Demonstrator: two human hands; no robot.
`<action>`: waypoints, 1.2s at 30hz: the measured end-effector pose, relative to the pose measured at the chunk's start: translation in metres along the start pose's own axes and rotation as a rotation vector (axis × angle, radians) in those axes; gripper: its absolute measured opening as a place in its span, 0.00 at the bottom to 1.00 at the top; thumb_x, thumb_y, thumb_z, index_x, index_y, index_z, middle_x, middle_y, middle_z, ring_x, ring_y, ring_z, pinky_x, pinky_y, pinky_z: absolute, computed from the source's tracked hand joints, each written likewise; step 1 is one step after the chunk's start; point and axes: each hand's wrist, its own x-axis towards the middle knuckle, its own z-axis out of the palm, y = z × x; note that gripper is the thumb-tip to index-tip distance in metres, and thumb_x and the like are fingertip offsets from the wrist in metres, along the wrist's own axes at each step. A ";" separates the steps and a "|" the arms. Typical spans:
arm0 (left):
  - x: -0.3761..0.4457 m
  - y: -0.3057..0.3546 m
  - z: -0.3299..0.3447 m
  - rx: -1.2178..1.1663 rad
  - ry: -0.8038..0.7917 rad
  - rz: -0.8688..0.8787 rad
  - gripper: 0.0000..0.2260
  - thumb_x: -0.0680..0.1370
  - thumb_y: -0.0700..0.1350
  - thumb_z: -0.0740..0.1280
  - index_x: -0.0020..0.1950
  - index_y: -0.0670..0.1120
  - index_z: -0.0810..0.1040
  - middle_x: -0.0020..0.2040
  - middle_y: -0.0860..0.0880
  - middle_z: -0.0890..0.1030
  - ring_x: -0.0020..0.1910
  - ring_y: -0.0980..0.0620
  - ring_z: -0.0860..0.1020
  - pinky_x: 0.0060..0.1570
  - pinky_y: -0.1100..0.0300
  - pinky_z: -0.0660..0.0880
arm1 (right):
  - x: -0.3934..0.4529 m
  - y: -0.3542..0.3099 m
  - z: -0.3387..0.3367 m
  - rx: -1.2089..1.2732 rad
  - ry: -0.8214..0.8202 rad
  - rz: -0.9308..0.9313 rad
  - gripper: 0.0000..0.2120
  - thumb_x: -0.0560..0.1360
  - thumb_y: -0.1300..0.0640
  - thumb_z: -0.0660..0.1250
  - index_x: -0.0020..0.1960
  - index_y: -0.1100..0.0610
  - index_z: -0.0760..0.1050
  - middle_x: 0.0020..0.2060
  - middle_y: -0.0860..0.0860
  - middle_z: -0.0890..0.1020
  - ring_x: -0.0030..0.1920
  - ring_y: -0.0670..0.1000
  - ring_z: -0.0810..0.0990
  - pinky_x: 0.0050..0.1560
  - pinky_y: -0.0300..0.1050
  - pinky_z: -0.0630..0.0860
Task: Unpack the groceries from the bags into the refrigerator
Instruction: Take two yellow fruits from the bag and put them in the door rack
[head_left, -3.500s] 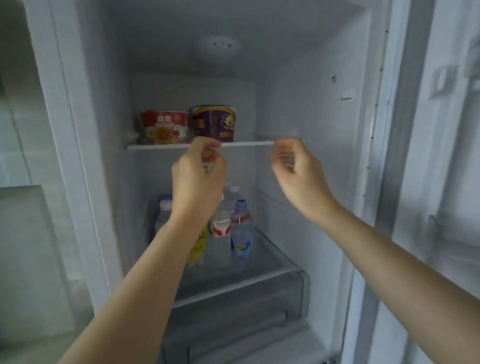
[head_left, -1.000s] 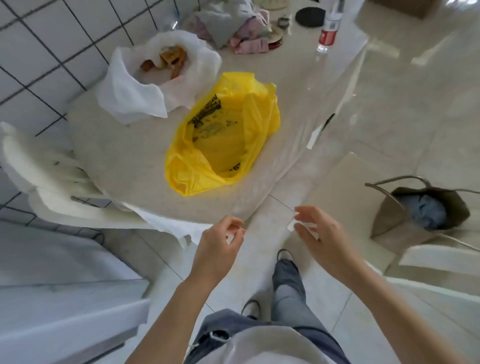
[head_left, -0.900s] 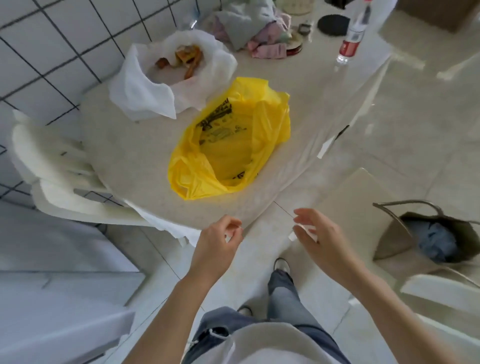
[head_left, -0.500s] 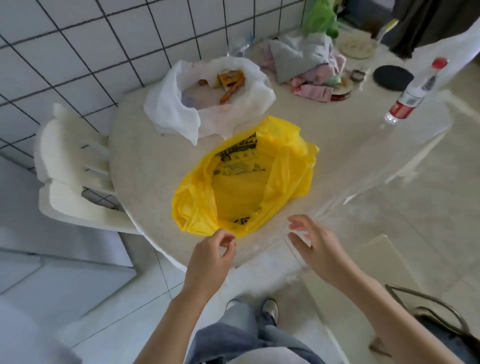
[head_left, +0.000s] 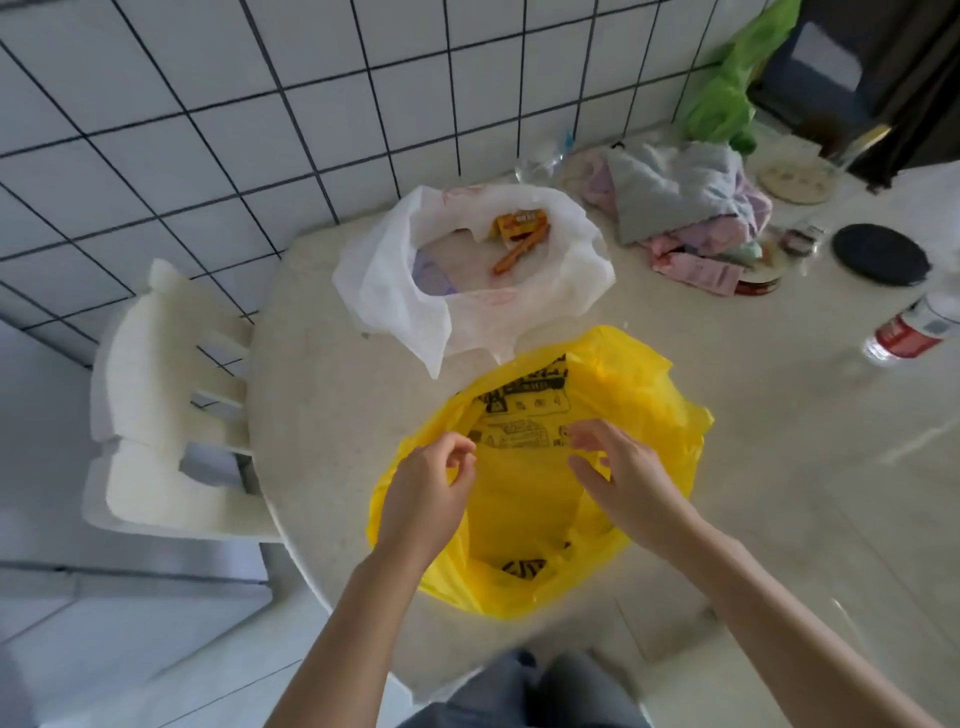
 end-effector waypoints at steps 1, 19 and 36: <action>0.010 0.000 -0.003 0.008 0.005 0.002 0.06 0.79 0.48 0.64 0.53 0.54 0.78 0.46 0.55 0.82 0.47 0.57 0.78 0.46 0.53 0.78 | 0.011 -0.001 -0.002 -0.011 0.009 -0.012 0.16 0.79 0.53 0.64 0.65 0.53 0.72 0.57 0.46 0.78 0.57 0.45 0.77 0.53 0.36 0.72; 0.179 0.029 -0.024 0.343 0.083 0.031 0.12 0.79 0.44 0.64 0.62 0.47 0.76 0.54 0.49 0.80 0.51 0.51 0.77 0.41 0.63 0.70 | 0.205 0.032 -0.054 -0.105 -0.129 -0.193 0.15 0.78 0.54 0.65 0.63 0.53 0.72 0.55 0.47 0.78 0.56 0.49 0.77 0.55 0.43 0.73; 0.387 0.014 0.021 0.849 -0.216 0.303 0.17 0.79 0.41 0.56 0.67 0.48 0.71 0.79 0.46 0.54 0.78 0.42 0.46 0.73 0.41 0.57 | 0.425 0.065 -0.081 -0.445 -0.074 -0.546 0.11 0.73 0.64 0.66 0.55 0.58 0.78 0.65 0.57 0.71 0.66 0.61 0.69 0.52 0.57 0.78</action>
